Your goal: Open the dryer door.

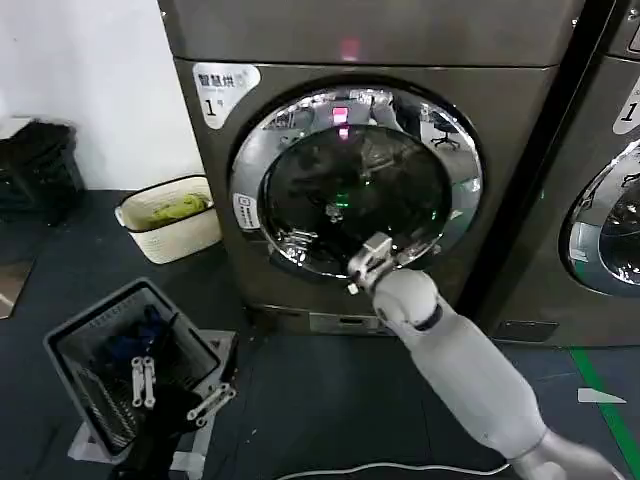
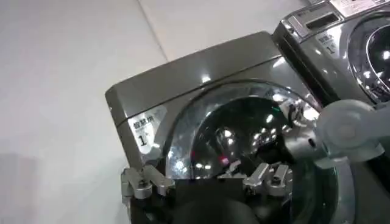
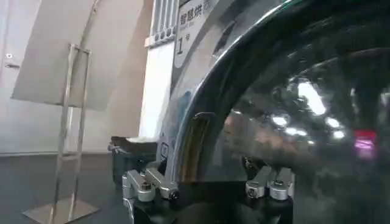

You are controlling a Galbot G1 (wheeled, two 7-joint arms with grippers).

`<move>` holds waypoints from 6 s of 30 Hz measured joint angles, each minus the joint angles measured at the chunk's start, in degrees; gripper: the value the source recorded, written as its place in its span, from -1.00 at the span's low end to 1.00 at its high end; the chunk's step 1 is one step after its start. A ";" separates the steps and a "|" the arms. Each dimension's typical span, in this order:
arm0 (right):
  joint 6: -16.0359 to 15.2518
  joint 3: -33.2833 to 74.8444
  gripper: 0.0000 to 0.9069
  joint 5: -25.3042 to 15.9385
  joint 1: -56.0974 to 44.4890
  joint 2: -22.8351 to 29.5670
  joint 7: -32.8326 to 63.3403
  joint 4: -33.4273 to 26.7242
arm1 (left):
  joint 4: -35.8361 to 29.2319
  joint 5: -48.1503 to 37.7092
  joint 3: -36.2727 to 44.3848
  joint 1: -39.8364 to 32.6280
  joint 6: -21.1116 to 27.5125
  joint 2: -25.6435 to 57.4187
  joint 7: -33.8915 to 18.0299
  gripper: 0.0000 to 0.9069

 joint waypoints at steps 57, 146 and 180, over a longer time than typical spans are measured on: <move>-1.99 -5.02 1.00 18.30 1.87 -11.61 -28.04 8.65 | 5.78 -14.65 -17.64 -8.73 8.48 5.48 3.76 1.00; 3.81 135.09 1.00 -5.45 -78.05 19.05 15.05 24.91 | 57.28 -14.88 63.54 -79.31 8.93 -0.49 6.09 1.00; 3.37 137.04 1.00 -5.50 -76.78 19.02 19.68 22.60 | 38.93 -26.80 63.55 -72.27 18.96 7.11 6.64 1.00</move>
